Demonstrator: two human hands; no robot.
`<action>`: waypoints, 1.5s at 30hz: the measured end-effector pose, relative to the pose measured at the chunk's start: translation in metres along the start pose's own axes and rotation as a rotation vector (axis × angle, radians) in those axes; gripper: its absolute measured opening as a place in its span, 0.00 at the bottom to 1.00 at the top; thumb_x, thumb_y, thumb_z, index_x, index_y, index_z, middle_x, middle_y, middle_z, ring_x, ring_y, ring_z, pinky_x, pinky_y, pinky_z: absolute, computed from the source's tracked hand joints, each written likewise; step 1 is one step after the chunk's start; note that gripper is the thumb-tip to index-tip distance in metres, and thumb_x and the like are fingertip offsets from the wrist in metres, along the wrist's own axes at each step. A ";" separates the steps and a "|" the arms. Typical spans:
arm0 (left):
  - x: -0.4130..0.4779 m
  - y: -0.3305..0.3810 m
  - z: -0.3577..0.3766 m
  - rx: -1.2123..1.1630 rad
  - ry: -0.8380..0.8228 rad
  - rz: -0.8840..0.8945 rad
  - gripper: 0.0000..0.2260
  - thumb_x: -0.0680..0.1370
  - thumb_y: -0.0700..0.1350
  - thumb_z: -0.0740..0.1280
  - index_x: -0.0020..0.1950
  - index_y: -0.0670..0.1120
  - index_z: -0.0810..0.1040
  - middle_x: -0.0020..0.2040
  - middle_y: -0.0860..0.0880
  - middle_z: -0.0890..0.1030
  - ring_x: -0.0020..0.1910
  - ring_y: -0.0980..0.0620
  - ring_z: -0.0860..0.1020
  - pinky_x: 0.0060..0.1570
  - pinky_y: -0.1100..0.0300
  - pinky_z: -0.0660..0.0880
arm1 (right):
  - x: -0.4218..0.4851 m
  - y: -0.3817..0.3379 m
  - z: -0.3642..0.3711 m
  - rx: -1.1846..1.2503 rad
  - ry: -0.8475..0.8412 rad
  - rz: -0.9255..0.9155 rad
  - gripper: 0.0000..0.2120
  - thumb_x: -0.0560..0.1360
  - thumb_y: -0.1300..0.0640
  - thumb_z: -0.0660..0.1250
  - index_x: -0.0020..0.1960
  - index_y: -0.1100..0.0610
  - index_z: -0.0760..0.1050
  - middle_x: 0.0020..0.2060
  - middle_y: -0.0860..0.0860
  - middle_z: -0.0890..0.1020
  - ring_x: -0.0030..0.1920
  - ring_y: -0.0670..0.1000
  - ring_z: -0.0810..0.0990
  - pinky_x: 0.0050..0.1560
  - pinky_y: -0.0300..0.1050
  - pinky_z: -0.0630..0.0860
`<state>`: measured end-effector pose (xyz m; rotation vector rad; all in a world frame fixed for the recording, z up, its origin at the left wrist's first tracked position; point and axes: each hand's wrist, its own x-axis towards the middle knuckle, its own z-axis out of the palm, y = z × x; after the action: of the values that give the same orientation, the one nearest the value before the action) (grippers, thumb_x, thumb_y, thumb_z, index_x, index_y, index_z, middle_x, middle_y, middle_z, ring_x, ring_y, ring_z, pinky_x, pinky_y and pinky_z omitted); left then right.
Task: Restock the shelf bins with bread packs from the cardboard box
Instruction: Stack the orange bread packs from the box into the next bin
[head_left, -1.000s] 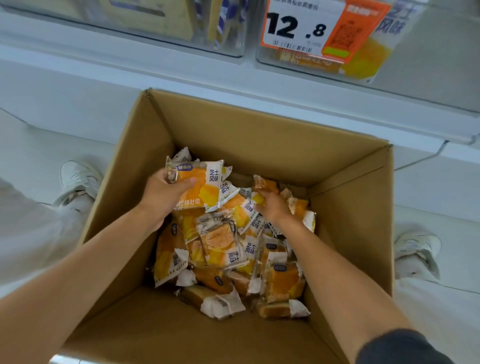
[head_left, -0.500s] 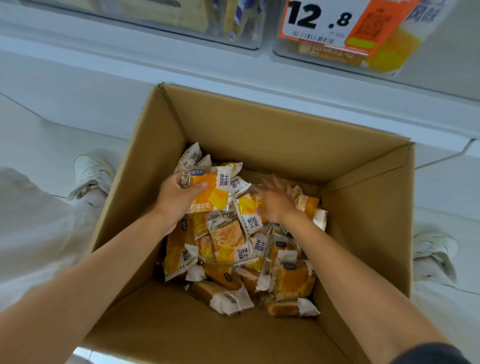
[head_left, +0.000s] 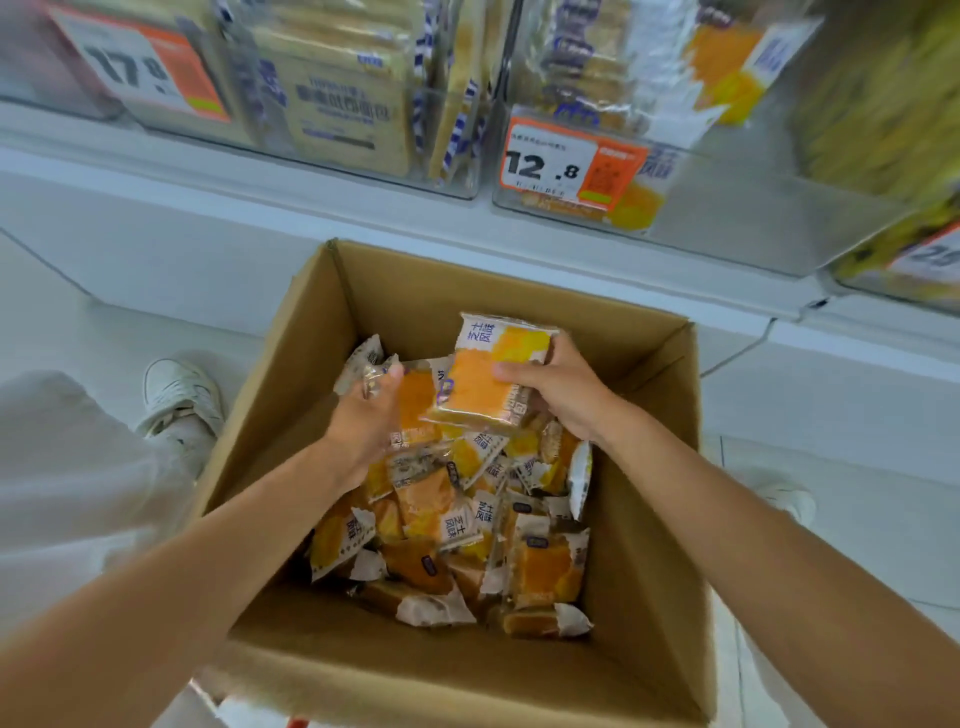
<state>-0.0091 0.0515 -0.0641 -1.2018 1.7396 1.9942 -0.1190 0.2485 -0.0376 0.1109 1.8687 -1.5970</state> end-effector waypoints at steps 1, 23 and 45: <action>-0.007 0.001 0.004 -0.060 -0.102 -0.013 0.40 0.67 0.76 0.64 0.69 0.51 0.72 0.63 0.47 0.79 0.62 0.44 0.78 0.60 0.43 0.75 | -0.007 -0.002 0.007 0.073 0.045 -0.012 0.32 0.66 0.61 0.79 0.63 0.56 0.64 0.56 0.57 0.80 0.51 0.55 0.83 0.50 0.55 0.81; -0.146 0.183 0.067 0.165 -0.435 0.545 0.15 0.75 0.48 0.72 0.60 0.51 0.74 0.57 0.48 0.82 0.57 0.50 0.81 0.50 0.50 0.82 | -0.120 -0.176 -0.068 -0.496 0.141 -0.473 0.32 0.67 0.40 0.74 0.67 0.46 0.69 0.71 0.50 0.68 0.67 0.50 0.71 0.64 0.49 0.73; 0.039 0.329 0.173 1.412 0.038 1.030 0.30 0.82 0.62 0.51 0.81 0.51 0.51 0.81 0.48 0.49 0.80 0.47 0.48 0.77 0.48 0.47 | 0.067 -0.241 -0.212 -1.539 0.627 -0.314 0.53 0.60 0.32 0.74 0.76 0.46 0.52 0.70 0.56 0.68 0.71 0.59 0.63 0.71 0.63 0.55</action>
<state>-0.3196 0.1083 0.1362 0.2071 3.0908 0.3596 -0.3742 0.3574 0.1375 -0.4134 3.1779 0.1516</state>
